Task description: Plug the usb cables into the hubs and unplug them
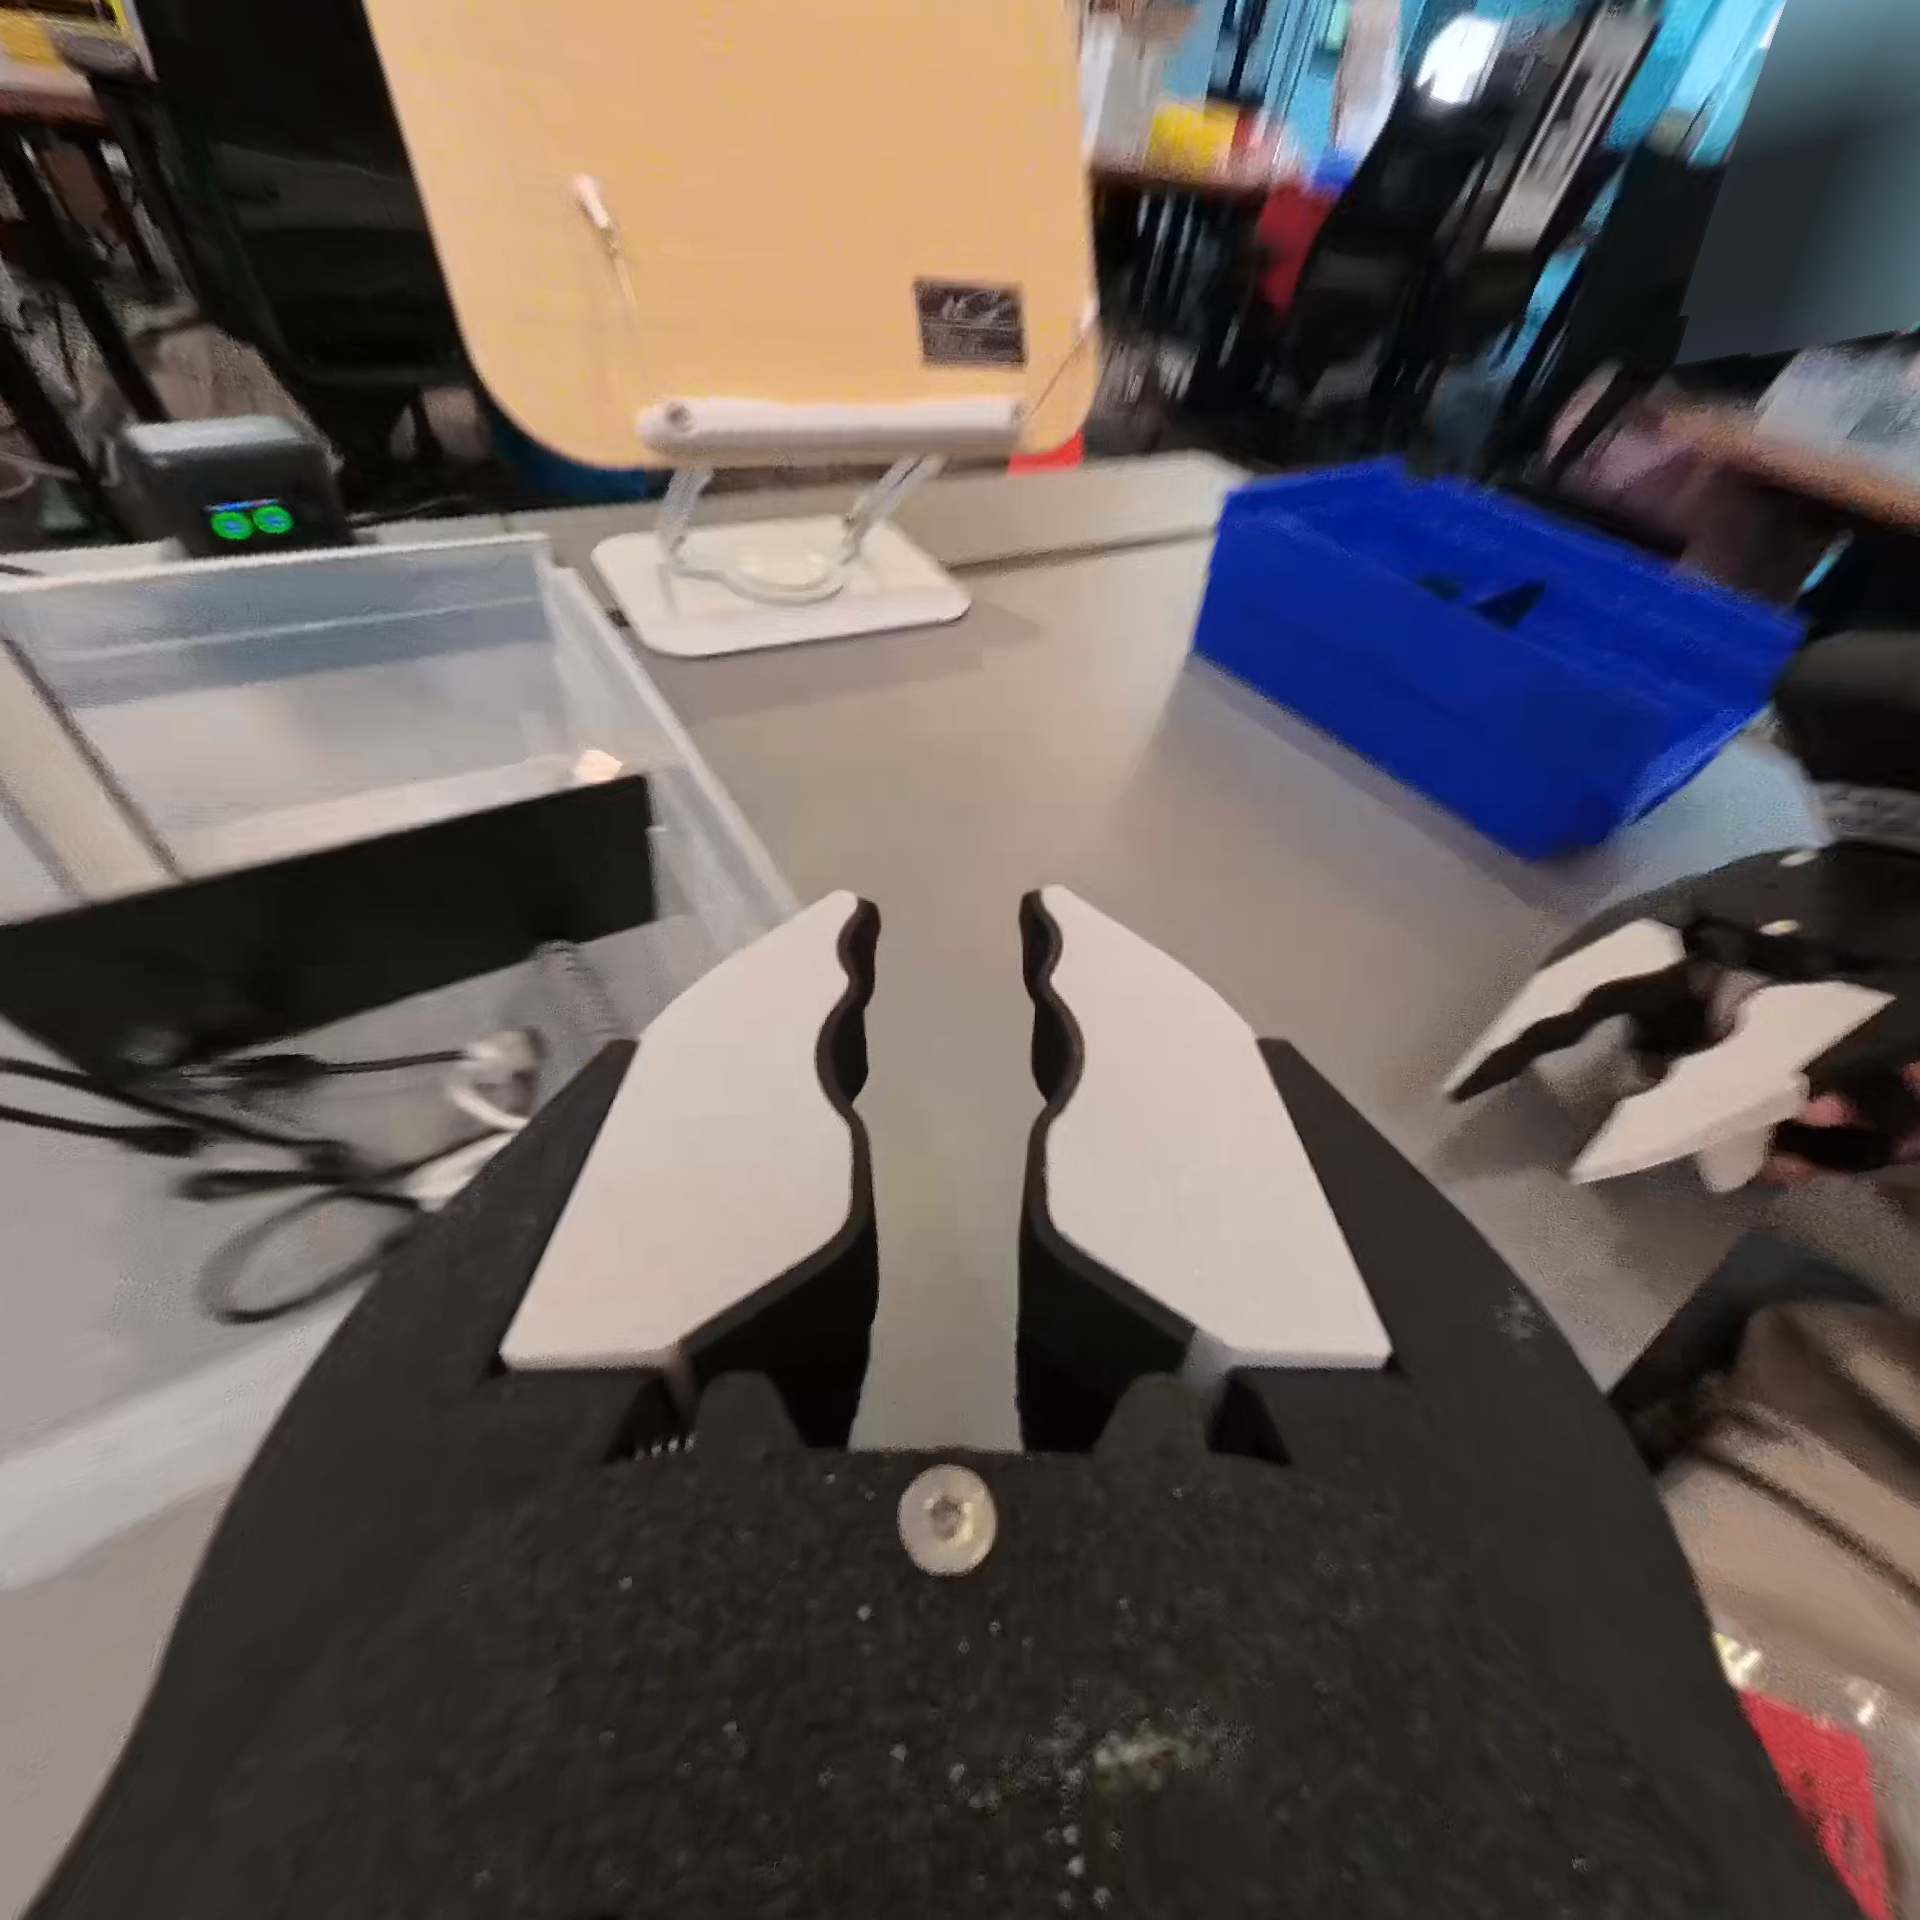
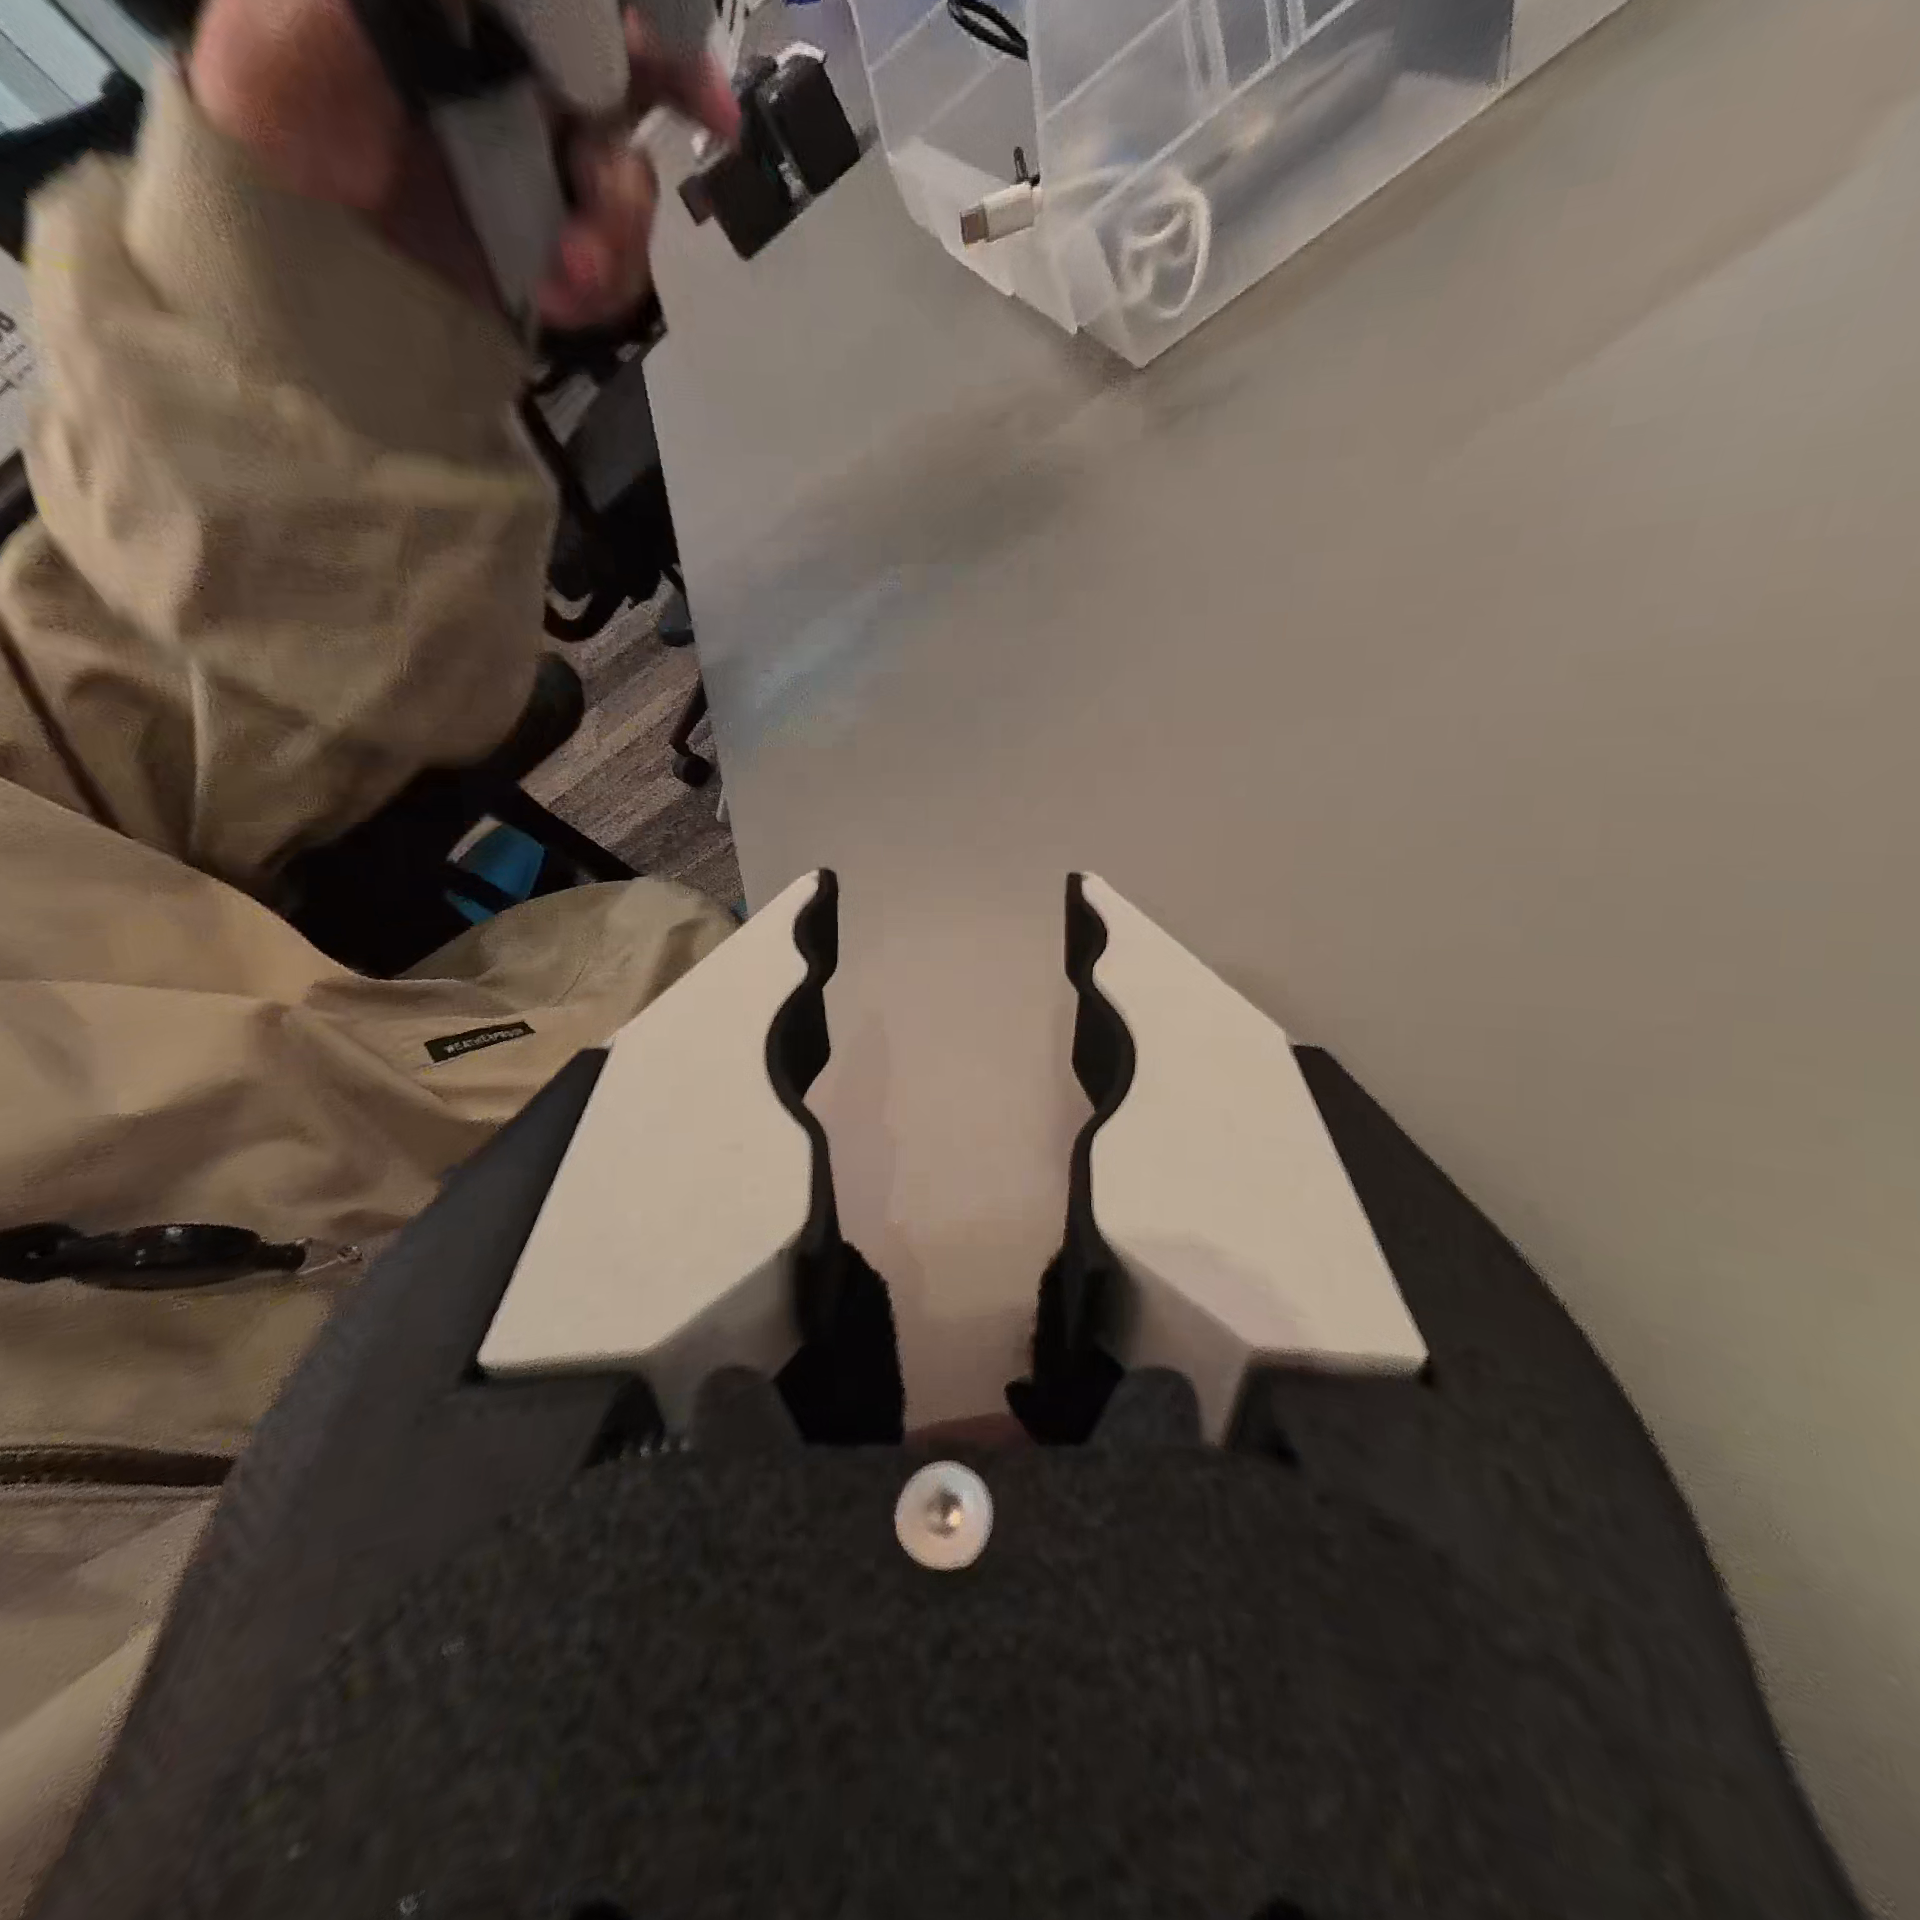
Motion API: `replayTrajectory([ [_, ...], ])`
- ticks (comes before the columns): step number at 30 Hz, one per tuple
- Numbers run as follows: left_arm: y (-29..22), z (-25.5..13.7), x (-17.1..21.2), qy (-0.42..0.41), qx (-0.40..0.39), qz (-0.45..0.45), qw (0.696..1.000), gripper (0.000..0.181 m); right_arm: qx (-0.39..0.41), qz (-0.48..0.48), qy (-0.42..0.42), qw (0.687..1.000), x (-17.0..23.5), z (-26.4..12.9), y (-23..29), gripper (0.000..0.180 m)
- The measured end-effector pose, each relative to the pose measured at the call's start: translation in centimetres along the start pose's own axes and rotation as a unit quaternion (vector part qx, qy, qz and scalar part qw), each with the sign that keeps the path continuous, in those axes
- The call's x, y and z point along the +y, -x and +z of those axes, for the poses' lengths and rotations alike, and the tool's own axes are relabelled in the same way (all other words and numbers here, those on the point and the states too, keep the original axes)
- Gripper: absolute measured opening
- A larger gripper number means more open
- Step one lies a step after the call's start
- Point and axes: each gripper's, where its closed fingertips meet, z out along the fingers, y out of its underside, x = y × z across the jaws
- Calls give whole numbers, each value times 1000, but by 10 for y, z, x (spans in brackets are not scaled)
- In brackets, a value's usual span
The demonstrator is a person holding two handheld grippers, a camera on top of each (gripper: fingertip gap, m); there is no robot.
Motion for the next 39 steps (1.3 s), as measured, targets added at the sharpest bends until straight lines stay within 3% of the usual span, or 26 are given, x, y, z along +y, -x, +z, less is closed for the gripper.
replayTrajectory([
  [1, 17, 4, -3, 50, -6, 21, 999, 29, -1, 3, 6, 1000, 2, 1, -1, 43],
  [3, 54, 15, -6, 152, -9, 54, 987, 47, 5, 1, 10, 1000, 3, -1, -6, 43],
  [6, 126, 45, -17, 234, -66, 45, 969, 48, 11, 0, 3, 1000, 0, -5, -10, 43],
  [8, 172, 73, -17, 268, -114, -8, 957, 59, 14, 7, 5, 1000, 0, -5, -14, 43],
  [10, 214, 96, -8, 311, -168, -82, 932, 48, 9, 15, 1, 1000, -2, -4, -14, 43],
  [14, 266, 119, 26, 379, -259, -170, 872, 51, 0, 21, -3, 1000, -3, -5, -12, 43],
  [20, 278, 141, 45, 381, -284, -208, 855, 45, 3, 11, 2, 1000, 3, -11, -10, 43],
  [24, 281, 142, 47, 400, -307, -187, 843, 51, 0, 8, 8, 1000, 7, -13, -8, 43],
  [29, 291, 135, 52, 426, -353, -125, 823, 38, 2, 0, 21, 1000, 12, -11, -6, 43],
  [35, 281, 128, 75, 485, -368, -115, 785, 51, -4, -3, 36, 999, 17, -7, -3, 43],
  [39, 286, 126, 81, 506, -370, -102, 773, 42, -7, -11, 48, 999, 20, -4, 0, 43],
])
